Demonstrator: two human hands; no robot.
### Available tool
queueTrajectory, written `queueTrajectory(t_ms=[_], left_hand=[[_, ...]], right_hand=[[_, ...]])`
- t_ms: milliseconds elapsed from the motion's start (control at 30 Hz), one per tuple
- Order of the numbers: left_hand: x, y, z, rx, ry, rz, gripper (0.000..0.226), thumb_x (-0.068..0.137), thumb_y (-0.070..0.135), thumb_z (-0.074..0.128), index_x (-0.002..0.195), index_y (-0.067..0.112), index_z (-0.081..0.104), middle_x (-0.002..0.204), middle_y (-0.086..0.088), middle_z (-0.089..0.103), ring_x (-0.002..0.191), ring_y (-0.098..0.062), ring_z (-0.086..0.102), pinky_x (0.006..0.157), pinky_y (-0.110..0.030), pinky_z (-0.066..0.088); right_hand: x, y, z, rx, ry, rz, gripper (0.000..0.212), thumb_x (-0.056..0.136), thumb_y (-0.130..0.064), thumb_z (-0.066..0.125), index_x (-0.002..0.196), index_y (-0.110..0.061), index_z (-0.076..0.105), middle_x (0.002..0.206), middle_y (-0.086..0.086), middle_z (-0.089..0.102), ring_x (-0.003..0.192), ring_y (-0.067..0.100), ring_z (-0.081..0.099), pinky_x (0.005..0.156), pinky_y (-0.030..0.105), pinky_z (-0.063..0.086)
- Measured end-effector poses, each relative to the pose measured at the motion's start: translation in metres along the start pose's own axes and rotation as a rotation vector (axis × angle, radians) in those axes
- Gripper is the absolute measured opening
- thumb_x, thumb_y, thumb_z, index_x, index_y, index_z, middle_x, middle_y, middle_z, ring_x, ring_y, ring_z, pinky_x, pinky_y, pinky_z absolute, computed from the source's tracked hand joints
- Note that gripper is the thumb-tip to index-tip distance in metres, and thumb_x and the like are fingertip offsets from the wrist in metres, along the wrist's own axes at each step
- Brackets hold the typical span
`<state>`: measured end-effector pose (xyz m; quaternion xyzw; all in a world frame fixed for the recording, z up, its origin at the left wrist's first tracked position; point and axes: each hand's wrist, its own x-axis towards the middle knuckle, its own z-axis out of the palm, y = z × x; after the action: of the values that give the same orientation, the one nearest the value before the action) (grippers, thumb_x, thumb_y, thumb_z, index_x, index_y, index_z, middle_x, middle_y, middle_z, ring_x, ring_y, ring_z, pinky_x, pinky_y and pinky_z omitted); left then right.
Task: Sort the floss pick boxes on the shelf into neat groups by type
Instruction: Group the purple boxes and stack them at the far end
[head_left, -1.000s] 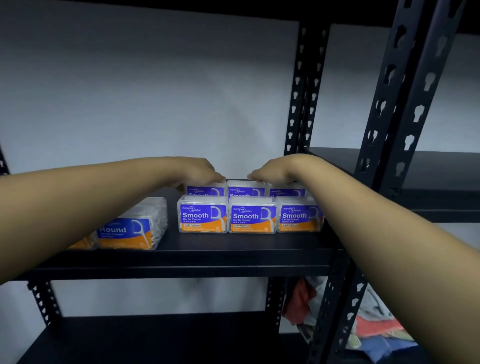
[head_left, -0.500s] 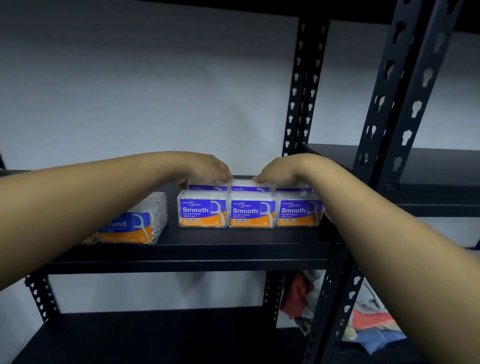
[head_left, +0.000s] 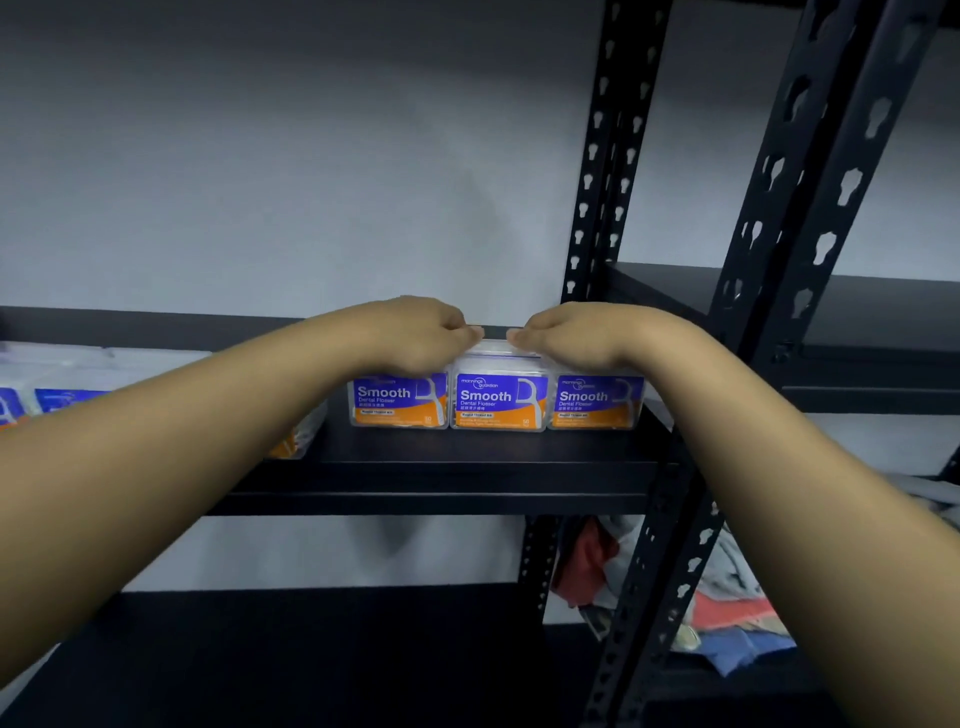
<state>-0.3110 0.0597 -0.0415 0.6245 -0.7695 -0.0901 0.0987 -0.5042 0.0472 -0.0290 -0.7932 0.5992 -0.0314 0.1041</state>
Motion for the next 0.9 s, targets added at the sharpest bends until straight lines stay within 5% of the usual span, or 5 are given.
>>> queueTrajectory(t_ms=[267,400,600,767,900], left_hand=[[0.0,-0.007,0.027,-0.016,0.21,0.04,0.047,0.104,0.055,0.035,0.119,0.019,0.06,0.119,-0.007,0.068,0.1,-0.019,0.062,0.082,-0.034,0.052],[-0.003,-0.007,0.034,0.003,0.295,0.038,0.049,0.104,0.056,0.033,0.112,0.018,0.063,0.116,-0.008,0.07,0.103,-0.026,0.065,0.086,-0.042,0.055],[-0.008,-0.004,0.035,0.062,0.327,0.016,0.05,0.104,0.054,0.031,0.116,0.017,0.063,0.117,-0.008,0.069,0.104,-0.028,0.064,0.085,-0.041,0.052],[-0.011,-0.001,0.038,0.068,0.351,0.006,0.048,0.104,0.055,0.031,0.105,0.018,0.062,0.104,-0.005,0.066,0.088,-0.022,0.057,0.07,-0.033,0.038],[-0.018,0.0,0.04,0.097,0.379,0.019,0.046,0.104,0.054,0.03,0.097,0.019,0.058,0.097,-0.005,0.066,0.085,-0.023,0.059,0.067,-0.033,0.038]], right_hand=[[0.001,0.013,0.03,0.07,0.236,-0.04,0.043,0.101,-0.065,0.034,0.114,-0.036,0.062,0.119,-0.005,0.069,0.108,0.02,0.062,0.089,0.038,0.05],[-0.004,0.011,0.04,-0.006,0.389,-0.011,0.047,0.103,-0.061,0.029,0.116,-0.032,0.064,0.117,-0.005,0.071,0.095,0.02,0.057,0.076,0.037,0.041],[-0.005,0.01,0.042,-0.014,0.408,0.002,0.05,0.102,-0.062,0.03,0.112,-0.029,0.066,0.111,-0.004,0.072,0.093,0.021,0.058,0.073,0.036,0.042],[-0.007,0.008,0.045,0.006,0.445,0.022,0.048,0.101,-0.061,0.037,0.102,-0.026,0.069,0.091,-0.006,0.067,0.084,0.021,0.056,0.057,0.028,0.033],[-0.014,0.006,0.05,0.007,0.502,0.04,0.046,0.098,-0.062,0.039,0.099,-0.028,0.07,0.089,-0.005,0.066,0.084,0.023,0.055,0.061,0.033,0.034]])
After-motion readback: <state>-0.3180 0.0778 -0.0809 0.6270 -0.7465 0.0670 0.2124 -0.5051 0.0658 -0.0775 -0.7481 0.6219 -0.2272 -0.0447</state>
